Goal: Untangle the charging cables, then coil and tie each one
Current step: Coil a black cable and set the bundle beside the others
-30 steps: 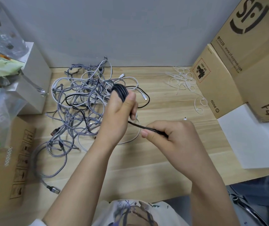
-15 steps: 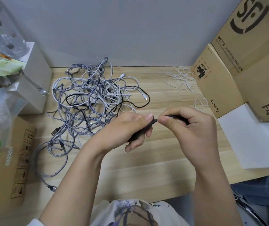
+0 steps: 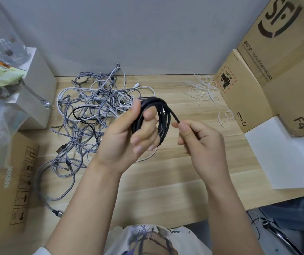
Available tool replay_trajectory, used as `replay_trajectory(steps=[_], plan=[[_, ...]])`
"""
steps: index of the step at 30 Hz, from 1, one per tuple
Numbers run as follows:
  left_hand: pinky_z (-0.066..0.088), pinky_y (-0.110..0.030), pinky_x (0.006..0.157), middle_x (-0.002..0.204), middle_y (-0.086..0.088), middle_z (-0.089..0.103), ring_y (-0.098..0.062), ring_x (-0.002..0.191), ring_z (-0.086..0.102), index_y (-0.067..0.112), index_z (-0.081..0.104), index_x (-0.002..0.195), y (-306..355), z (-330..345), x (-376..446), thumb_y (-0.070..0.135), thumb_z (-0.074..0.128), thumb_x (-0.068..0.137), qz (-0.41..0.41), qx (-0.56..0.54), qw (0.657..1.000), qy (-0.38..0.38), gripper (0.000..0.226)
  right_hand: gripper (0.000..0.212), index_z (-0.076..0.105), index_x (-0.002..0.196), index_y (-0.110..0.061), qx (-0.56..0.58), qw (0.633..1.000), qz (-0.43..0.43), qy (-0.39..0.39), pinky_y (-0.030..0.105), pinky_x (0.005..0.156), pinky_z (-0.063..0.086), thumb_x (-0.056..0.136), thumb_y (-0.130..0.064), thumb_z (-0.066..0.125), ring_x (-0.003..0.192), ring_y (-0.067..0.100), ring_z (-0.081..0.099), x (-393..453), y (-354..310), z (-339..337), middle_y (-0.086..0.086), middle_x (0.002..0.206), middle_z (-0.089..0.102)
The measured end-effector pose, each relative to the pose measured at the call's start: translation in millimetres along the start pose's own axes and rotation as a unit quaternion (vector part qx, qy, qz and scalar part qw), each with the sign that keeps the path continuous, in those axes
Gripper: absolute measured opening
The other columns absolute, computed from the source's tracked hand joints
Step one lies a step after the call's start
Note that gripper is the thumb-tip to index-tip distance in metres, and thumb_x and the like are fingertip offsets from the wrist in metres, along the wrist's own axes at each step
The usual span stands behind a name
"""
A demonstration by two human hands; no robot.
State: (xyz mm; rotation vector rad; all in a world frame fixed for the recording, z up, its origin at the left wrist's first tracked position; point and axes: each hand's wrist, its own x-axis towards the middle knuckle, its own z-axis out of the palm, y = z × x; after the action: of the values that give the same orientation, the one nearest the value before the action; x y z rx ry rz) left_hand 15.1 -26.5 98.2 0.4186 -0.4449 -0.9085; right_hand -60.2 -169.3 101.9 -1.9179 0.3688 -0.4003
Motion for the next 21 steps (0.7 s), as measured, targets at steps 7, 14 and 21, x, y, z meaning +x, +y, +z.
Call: replay_trajectory(steps=[7,14,21], plan=[[0.047,-0.02,0.063,0.063,0.007,0.049,-0.006,0.053,0.048,0.01,0.046,0.097,-6,9,14,0.024,0.04,0.089,0.124,0.0,0.978,0.167,0.017,0.007,0.049,0.085,-0.029,-0.047,0.998,-0.031,-0.011,0.045,0.059,0.048,0.084,-0.028,0.056,0.051,0.015,0.048,-12,0,25,-0.004,0.058,0.056],[0.054,-0.024,0.071,0.081,-0.005,0.071,-0.016,0.072,0.068,0.001,0.048,0.109,-9,7,13,0.027,0.039,0.087,0.126,0.071,0.959,0.244,0.035,0.009,0.055,0.079,-0.018,-0.092,0.987,-0.123,-0.038,0.034,0.054,0.044,0.075,-0.015,0.063,0.054,0.013,0.048,-16,-9,27,-0.005,0.071,0.056],[0.052,-0.036,0.081,0.093,-0.013,0.072,-0.025,0.092,0.067,0.005,0.055,0.105,-15,9,10,0.046,0.037,0.093,0.034,0.203,0.943,0.262,0.047,0.011,0.06,0.082,-0.023,-0.099,0.981,-0.168,-0.013,0.037,0.056,0.048,0.079,-0.032,0.066,0.059,0.01,0.059,-13,-11,17,-0.007,0.079,0.066]])
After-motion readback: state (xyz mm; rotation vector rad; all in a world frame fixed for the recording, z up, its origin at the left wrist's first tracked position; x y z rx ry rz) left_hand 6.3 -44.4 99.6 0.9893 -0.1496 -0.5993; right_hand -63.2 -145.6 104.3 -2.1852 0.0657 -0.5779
